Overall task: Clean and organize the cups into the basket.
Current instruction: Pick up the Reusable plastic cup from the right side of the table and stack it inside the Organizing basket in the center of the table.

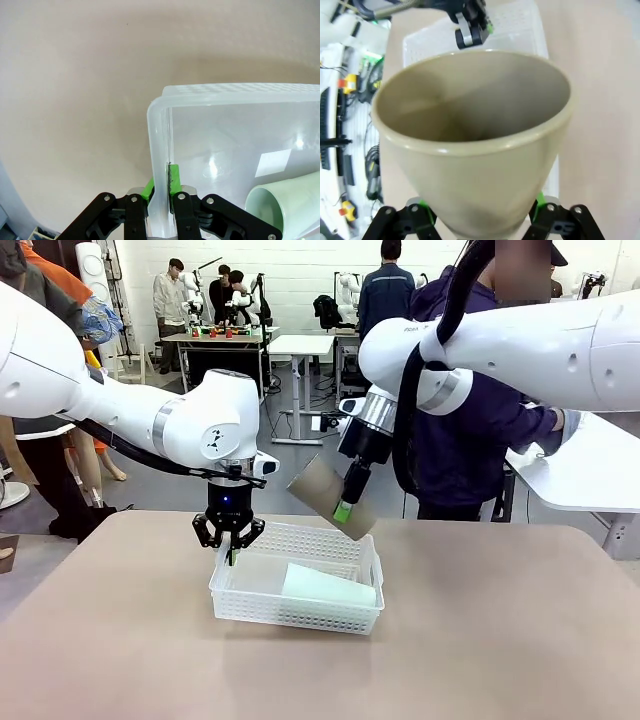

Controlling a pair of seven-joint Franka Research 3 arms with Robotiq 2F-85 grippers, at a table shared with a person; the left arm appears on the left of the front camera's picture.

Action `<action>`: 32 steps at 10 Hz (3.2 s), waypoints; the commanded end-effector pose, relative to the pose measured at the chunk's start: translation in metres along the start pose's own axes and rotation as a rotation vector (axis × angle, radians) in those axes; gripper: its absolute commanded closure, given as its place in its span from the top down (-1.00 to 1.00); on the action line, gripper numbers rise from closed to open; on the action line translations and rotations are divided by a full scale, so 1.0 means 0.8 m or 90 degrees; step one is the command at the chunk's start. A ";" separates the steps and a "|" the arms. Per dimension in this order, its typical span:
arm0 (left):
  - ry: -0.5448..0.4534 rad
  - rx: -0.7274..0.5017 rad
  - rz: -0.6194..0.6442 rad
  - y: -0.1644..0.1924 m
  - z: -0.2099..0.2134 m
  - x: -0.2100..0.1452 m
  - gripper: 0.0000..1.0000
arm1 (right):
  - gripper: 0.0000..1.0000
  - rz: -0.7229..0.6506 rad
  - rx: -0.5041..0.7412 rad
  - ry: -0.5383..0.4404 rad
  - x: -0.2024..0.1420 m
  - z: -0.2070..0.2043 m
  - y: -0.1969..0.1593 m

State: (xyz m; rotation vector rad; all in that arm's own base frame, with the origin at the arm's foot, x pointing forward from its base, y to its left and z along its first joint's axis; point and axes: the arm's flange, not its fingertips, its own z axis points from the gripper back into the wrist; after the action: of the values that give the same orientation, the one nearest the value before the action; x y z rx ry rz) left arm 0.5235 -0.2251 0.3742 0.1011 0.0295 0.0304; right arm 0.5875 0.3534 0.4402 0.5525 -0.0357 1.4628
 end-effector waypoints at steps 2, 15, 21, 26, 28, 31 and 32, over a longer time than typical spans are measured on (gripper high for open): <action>-0.003 0.000 0.001 0.001 0.002 0.000 -1.00 | 0.62 0.007 0.057 0.022 -0.008 -0.043 -0.008; -0.003 0.000 0.001 0.001 0.002 0.000 -1.00 | 1.00 0.066 0.021 0.023 -0.015 -0.075 -0.005; -0.003 0.000 0.001 0.001 0.002 0.000 -1.00 | 1.00 0.131 -0.071 -0.214 -0.179 0.072 0.127; -0.003 0.000 0.001 0.001 0.002 0.000 -1.00 | 1.00 0.192 -0.135 -0.511 -0.422 0.150 0.215; -0.003 0.000 0.001 0.001 0.002 0.000 -1.00 | 1.00 0.186 -0.148 -0.612 -0.507 0.168 0.227; -0.003 0.000 0.001 0.001 0.002 0.000 -1.00 | 1.00 0.119 -0.189 -0.678 -0.585 0.150 0.198; -0.003 0.000 0.001 0.001 0.002 0.000 -1.00 | 1.00 0.105 -0.181 -0.685 -0.597 0.135 0.184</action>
State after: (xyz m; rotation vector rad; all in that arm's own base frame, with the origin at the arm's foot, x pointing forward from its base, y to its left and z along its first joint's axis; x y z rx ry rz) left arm 0.5235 -0.2251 0.3741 0.1011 0.0298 0.0303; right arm 0.4015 -0.1334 0.4238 1.0392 -1.1025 1.1477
